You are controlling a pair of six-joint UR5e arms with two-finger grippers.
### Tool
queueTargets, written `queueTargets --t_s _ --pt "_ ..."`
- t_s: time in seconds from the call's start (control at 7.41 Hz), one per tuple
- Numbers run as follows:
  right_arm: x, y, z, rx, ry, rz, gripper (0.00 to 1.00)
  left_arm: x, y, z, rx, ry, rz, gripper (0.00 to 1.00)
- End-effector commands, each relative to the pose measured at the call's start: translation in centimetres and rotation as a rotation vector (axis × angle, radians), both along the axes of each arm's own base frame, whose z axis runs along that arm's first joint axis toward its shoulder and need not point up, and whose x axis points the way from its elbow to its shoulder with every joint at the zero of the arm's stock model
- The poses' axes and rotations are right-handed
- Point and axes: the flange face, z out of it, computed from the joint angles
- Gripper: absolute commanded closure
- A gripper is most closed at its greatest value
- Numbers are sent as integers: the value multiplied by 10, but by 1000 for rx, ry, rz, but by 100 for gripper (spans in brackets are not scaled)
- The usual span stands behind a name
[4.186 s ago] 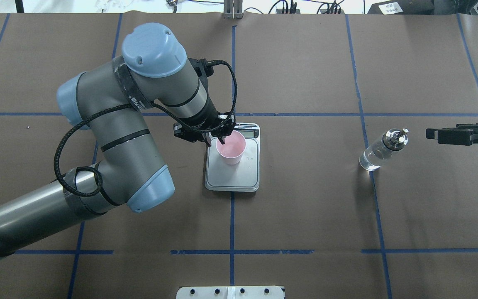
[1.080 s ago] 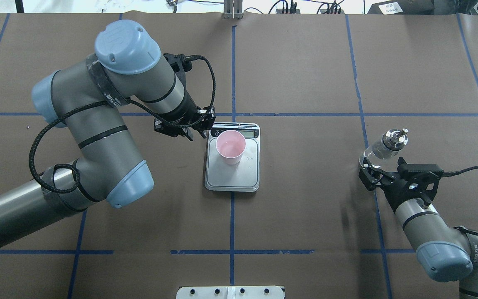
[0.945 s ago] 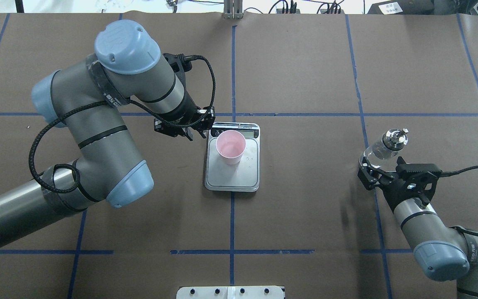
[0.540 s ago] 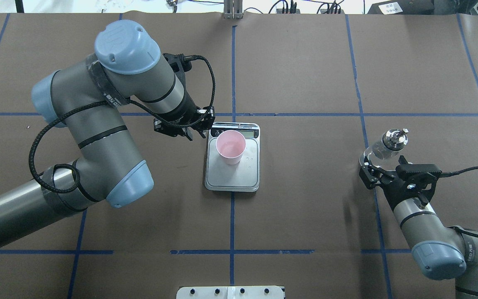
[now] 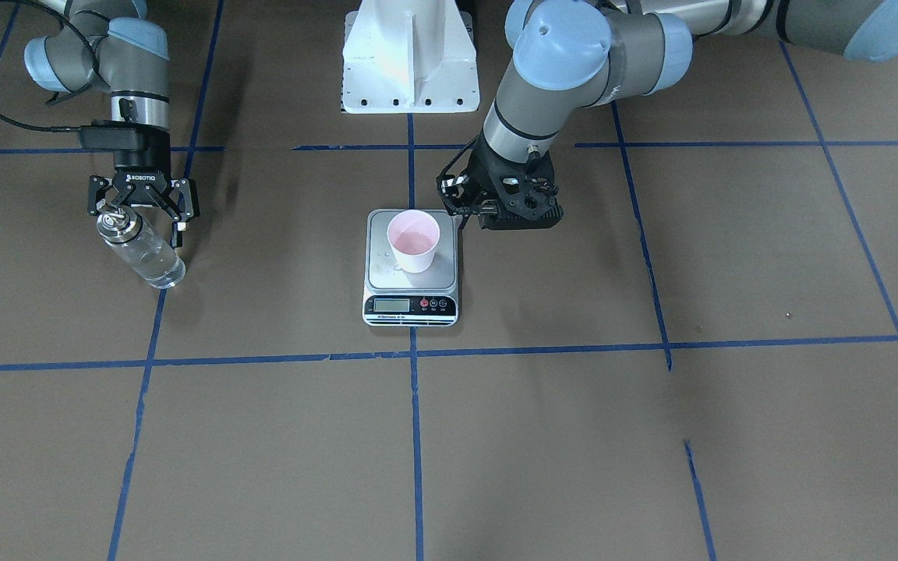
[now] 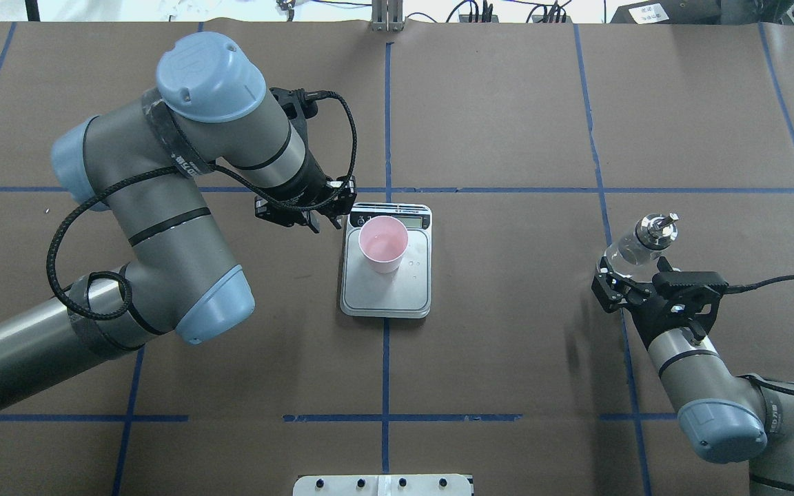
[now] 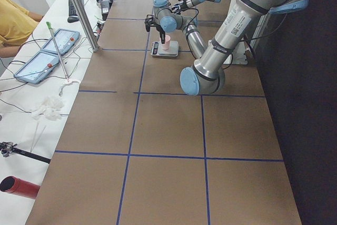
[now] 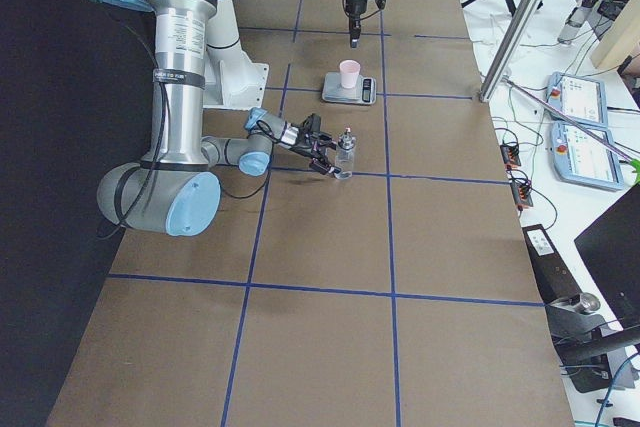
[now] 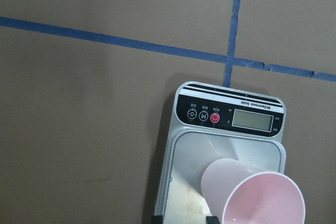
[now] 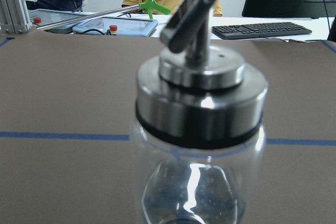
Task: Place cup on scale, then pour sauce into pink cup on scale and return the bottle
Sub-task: 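Lift the bottle with the right gripper toward the cup while the left arm withdraws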
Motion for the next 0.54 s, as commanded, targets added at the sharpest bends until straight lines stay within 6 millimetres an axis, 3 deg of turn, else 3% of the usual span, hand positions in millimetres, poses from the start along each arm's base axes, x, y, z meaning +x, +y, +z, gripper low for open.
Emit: queueTargets --t_s 0.0,0.41 --pt "-6 -2 7 0 12 4 1 0 0 6 -4 -6 0 61" --pt "-3 -12 5 3 11 23 1 0 0 7 -4 -6 0 61"
